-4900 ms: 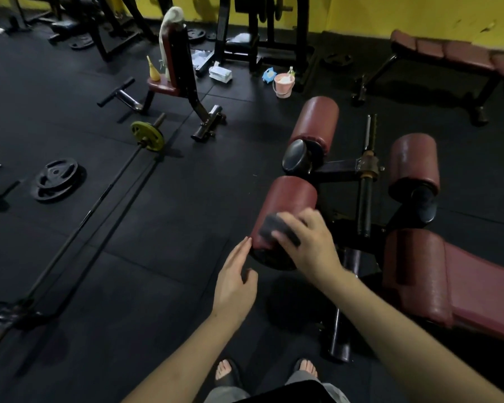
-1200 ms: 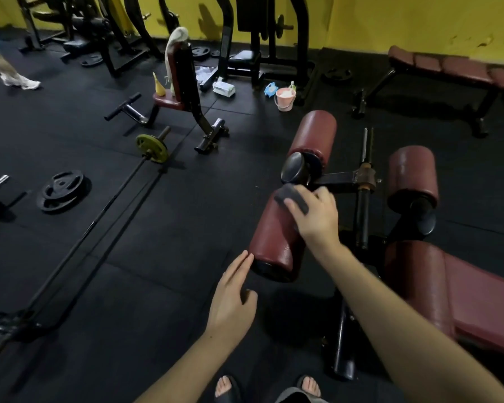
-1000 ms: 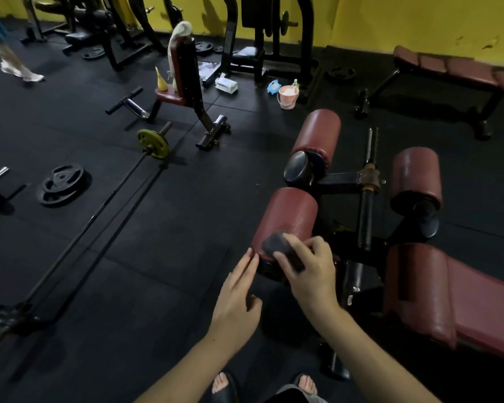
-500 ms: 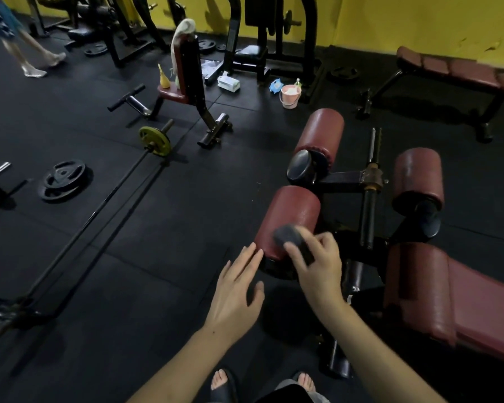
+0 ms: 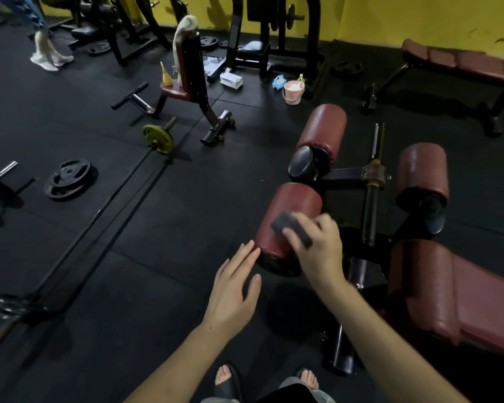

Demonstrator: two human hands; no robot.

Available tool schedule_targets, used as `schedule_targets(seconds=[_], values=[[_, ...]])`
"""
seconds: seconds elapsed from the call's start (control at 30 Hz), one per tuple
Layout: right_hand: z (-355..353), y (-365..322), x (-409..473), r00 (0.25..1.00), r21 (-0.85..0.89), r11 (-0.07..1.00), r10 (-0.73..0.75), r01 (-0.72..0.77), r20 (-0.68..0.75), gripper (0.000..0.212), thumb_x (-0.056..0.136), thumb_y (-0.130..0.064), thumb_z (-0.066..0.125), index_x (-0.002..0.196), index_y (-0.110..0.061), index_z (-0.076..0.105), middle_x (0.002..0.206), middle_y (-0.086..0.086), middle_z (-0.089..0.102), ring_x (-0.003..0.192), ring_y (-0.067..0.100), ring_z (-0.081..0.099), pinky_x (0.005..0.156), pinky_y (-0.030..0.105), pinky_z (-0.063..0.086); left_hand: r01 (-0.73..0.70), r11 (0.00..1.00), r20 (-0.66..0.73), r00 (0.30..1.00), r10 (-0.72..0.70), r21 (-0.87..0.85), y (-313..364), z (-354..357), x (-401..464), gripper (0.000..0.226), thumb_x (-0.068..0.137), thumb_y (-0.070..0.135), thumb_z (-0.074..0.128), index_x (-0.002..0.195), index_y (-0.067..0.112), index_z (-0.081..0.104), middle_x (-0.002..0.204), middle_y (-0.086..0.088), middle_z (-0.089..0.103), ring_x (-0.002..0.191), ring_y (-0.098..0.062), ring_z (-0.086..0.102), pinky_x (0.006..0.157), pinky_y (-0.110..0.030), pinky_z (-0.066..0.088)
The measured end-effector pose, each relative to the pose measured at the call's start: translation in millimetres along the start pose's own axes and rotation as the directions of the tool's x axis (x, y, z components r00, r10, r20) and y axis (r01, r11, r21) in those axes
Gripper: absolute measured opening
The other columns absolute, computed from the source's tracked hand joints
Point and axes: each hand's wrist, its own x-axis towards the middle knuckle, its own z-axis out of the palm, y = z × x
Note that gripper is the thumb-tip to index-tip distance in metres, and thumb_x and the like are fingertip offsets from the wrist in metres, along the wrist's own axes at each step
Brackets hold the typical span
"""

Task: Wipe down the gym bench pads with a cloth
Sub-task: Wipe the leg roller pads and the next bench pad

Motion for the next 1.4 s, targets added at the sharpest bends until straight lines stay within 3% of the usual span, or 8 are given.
schedule_targets(seconds=[0.2, 0.4, 0.63, 0.77, 0.93, 1.0, 1.23, 1.4], values=[[1, 13, 3, 0.982, -0.033, 0.982, -0.187, 0.187, 0.028, 0.039, 0.099, -0.044, 0.063, 0.123, -0.015, 0.073, 0.095, 0.005, 0.052, 0.085, 0.024, 0.051, 0.075, 0.034, 0.049, -0.045, 0.996, 0.034, 0.999, 0.043, 0.080, 8, 12, 1, 0.062, 0.104, 0.042, 0.032, 0.163, 0.024, 0.021, 0.169, 0.020, 0.011, 0.154, 0.003, 0.010, 0.128, -0.045, 0.018], [14, 36, 87, 0.991, -0.032, 0.991, 0.132, -0.131, 0.022, 0.038, 0.098, -0.048, 0.063, 0.130, -0.027, 0.068, 0.101, 0.001, 0.052, 0.101, 0.022, 0.050, 0.093, 0.043, 0.049, 0.060, 0.998, 0.038, 0.997, -0.061, 0.017, 4, 7, 3, 0.061, 0.106, 0.037, 0.045, 0.162, 0.030, 0.024, 0.166, 0.027, 0.015, 0.151, 0.007, 0.016, 0.125, -0.041, 0.027], [-3, -12, -30, 0.999, 0.005, 0.999, -0.037, 0.037, 0.001, 0.038, 0.094, -0.043, 0.070, 0.125, -0.020, 0.074, 0.096, 0.003, 0.053, 0.088, 0.021, 0.051, 0.076, 0.029, 0.047, 0.104, 0.993, 0.047, 0.994, -0.101, -0.063, 7, 6, -3, 0.058, 0.107, 0.039, 0.045, 0.160, 0.038, 0.023, 0.164, 0.034, 0.012, 0.150, 0.010, 0.011, 0.126, -0.036, 0.026], [4, 12, 5, 0.988, -0.033, 0.988, -0.153, 0.153, 0.000, 0.038, 0.098, -0.043, 0.066, 0.122, -0.015, 0.074, 0.093, 0.006, 0.054, 0.085, 0.025, 0.051, 0.075, 0.033, 0.047, 0.112, 0.992, 0.036, 0.993, -0.110, -0.056, 7, 8, 1, 0.057, 0.106, 0.040, 0.044, 0.160, 0.039, 0.026, 0.163, 0.034, 0.014, 0.150, 0.006, 0.017, 0.124, -0.040, 0.031], [18, 43, 94, 0.974, -0.002, 0.974, 0.226, -0.226, -0.008, 0.042, 0.100, -0.049, 0.060, 0.133, -0.022, 0.066, 0.103, 0.000, 0.049, 0.105, 0.025, 0.051, 0.094, 0.035, 0.045, 0.123, 0.992, 0.040, 0.992, -0.122, -0.028, 5, 3, 5, 0.057, 0.105, 0.041, 0.045, 0.159, 0.036, 0.029, 0.163, 0.028, 0.022, 0.148, 0.004, 0.024, 0.124, -0.041, 0.029], [18, 38, 91, 0.968, -0.007, 0.968, 0.251, -0.251, 0.005, 0.044, 0.100, -0.050, 0.061, 0.134, -0.024, 0.065, 0.104, -0.001, 0.049, 0.106, 0.022, 0.049, 0.095, 0.033, 0.044, 0.137, 0.991, 0.026, 0.990, -0.137, -0.002, 6, 0, 7, 0.055, 0.106, 0.040, 0.046, 0.158, 0.033, 0.033, 0.161, 0.027, 0.024, 0.148, 0.008, 0.019, 0.125, -0.041, 0.025], [-5, -1, -33, 0.996, 0.064, 0.994, 0.091, -0.091, -0.011, 0.041, 0.093, -0.042, 0.070, 0.126, -0.017, 0.072, 0.093, 0.001, 0.050, 0.086, 0.015, 0.049, 0.079, 0.022, 0.042, -0.050, 0.997, 0.009, 0.999, 0.049, 0.060, 11, 9, 3, 0.061, 0.104, 0.032, 0.048, 0.161, 0.024, 0.029, 0.169, 0.015, 0.019, 0.153, 0.002, 0.015, 0.126, -0.043, 0.026], [9, 21, 16, 0.998, -0.021, 0.998, -0.061, 0.061, -0.019, 0.040, 0.097, -0.042, 0.066, 0.124, -0.013, 0.072, 0.093, 0.008, 0.053, 0.087, 0.023, 0.050, 0.079, 0.026, 0.041, 0.035, 0.994, 0.011, 0.999, -0.036, 0.103, 1, 10, 8, 0.063, 0.102, 0.041, 0.042, 0.162, 0.029, 0.025, 0.166, 0.021, 0.019, 0.149, 0.012, 0.013, 0.126, -0.042, 0.023]])
